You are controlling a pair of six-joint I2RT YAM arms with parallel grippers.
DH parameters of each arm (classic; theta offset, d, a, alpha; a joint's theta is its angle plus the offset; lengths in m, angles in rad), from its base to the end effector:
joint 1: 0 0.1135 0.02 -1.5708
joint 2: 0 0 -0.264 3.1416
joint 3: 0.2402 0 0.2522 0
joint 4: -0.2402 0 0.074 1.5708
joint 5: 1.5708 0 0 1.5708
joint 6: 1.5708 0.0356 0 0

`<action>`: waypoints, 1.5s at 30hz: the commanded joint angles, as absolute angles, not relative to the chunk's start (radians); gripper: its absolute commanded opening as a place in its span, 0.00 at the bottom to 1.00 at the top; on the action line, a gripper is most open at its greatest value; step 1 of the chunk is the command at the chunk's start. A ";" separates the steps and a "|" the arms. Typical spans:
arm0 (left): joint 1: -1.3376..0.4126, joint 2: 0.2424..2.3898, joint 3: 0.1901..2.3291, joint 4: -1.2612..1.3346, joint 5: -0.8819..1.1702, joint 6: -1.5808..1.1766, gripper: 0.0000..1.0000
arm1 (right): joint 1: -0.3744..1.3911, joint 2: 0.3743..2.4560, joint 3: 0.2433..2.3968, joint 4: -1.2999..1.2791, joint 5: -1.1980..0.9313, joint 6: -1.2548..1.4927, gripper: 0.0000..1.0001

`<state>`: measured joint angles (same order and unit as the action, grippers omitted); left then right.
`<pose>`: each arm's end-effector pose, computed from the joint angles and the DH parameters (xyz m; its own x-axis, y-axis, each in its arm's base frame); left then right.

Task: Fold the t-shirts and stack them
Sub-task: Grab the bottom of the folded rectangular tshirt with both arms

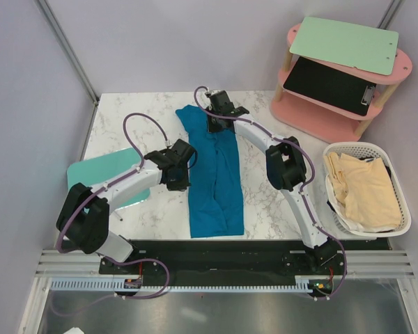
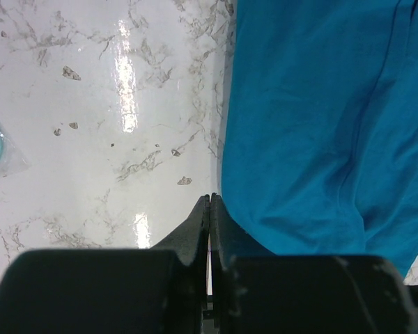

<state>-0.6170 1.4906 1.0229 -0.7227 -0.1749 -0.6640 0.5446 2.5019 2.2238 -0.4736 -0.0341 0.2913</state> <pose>0.2361 -0.1599 0.2185 -0.9151 -0.0949 -0.3920 -0.0595 0.9930 -0.1016 0.4817 0.2932 0.1867 -0.7143 -0.0971 -0.6931 -0.3486 0.9081 0.2321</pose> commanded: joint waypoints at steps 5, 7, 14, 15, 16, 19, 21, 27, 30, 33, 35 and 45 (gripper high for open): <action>-0.612 1.522 0.994 -0.673 -0.150 -0.653 0.02 | 0.563 2.507 2.201 -0.486 -0.006 0.255 0.00; -0.612 1.525 0.989 -0.670 -0.149 -0.655 0.02 | 0.571 2.476 2.172 -0.468 0.017 0.253 0.00; -0.612 1.537 0.979 -0.658 -0.138 -0.657 0.02 | 0.591 2.425 2.164 -0.460 0.045 0.236 0.00; -0.612 1.540 0.976 -0.654 -0.137 -0.657 0.02 | 0.594 2.419 2.163 -0.460 0.046 0.235 0.00; -0.612 1.542 0.976 -0.653 -0.133 -0.657 0.02 | 0.600 2.416 2.161 -0.459 0.049 0.232 0.00; -0.612 1.549 0.968 -0.646 -0.127 -0.660 0.02 | 0.610 2.407 2.160 -0.457 0.060 0.227 0.00; -0.612 1.555 0.965 -0.640 -0.118 -0.660 0.02 | 0.614 2.408 2.160 -0.456 0.066 0.225 0.00; -0.612 1.574 0.957 -0.626 -0.106 -0.660 0.02 | 0.623 2.425 2.164 -0.457 0.077 0.225 0.00; -0.615 1.582 0.960 -0.620 -0.092 -0.660 0.02 | 0.623 2.456 2.186 -0.480 0.095 0.225 0.00; -0.617 1.577 0.962 -0.618 -0.089 -0.660 0.02 | 0.623 2.477 2.198 -0.508 0.123 0.224 0.00; -0.617 1.566 0.962 -0.620 -0.092 -0.658 0.02 | 0.623 2.479 2.192 -0.518 0.161 0.224 0.00; -0.617 1.574 0.957 -0.620 -0.090 -0.655 0.02 | 0.621 2.421 2.169 -0.537 0.423 0.199 0.00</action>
<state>-0.6167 1.5776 0.9615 -0.6460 -0.0948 -0.6643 0.6216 2.4699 2.1639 -0.5167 0.2672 0.2302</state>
